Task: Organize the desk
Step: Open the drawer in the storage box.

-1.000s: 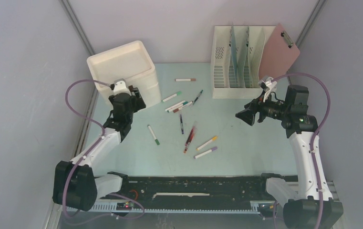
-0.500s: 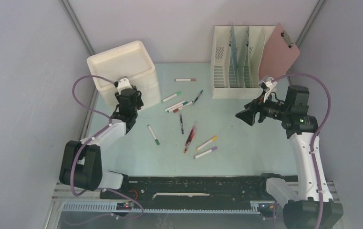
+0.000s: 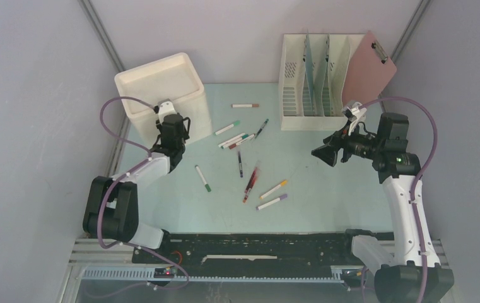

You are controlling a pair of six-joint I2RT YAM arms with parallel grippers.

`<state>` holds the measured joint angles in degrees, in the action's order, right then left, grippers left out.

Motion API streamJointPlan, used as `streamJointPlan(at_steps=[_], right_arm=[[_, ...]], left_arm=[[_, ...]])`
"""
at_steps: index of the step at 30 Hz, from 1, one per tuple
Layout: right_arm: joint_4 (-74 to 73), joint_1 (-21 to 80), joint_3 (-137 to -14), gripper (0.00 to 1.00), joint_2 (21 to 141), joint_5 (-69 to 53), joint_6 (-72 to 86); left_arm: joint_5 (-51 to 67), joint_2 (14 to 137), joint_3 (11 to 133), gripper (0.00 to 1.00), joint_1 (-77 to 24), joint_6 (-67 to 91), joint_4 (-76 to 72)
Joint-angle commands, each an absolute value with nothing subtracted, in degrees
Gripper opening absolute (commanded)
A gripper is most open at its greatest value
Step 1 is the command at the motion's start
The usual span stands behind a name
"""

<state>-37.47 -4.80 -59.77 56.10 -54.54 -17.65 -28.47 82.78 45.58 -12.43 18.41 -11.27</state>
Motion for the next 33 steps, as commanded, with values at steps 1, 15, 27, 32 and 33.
streamJointPlan(at_steps=[1, 15, 27, 32, 33], right_arm=[[-36.7, -4.3, -60.0, 0.76, 55.2, -55.5, -18.4], [-36.7, -4.3, -60.0, 0.76, 54.9, -55.6, -18.3], [-36.7, -3.9, -59.9, 0.76, 55.1, -55.4, -18.4], [-36.8, -3.6, -60.0, 0.76, 55.5, -55.2, -18.4], [-36.8, -3.6, -59.9, 0.76, 55.5, -55.1, -18.4]], left_arm=[[-30.6, 83.4, 48.8, 0.40, -12.2, 17.9, -15.6], [-26.7, 78.3, 43.3, 0.00, -12.6, 20.8, -15.4], [-23.2, 68.3, 32.0, 0.00, -14.0, 24.4, -16.1], [-26.3, 68.5, 33.0, 0.33, -13.9, 24.2, -15.0], [-27.1, 69.5, 34.4, 0.44, -13.8, 23.9, -14.2]])
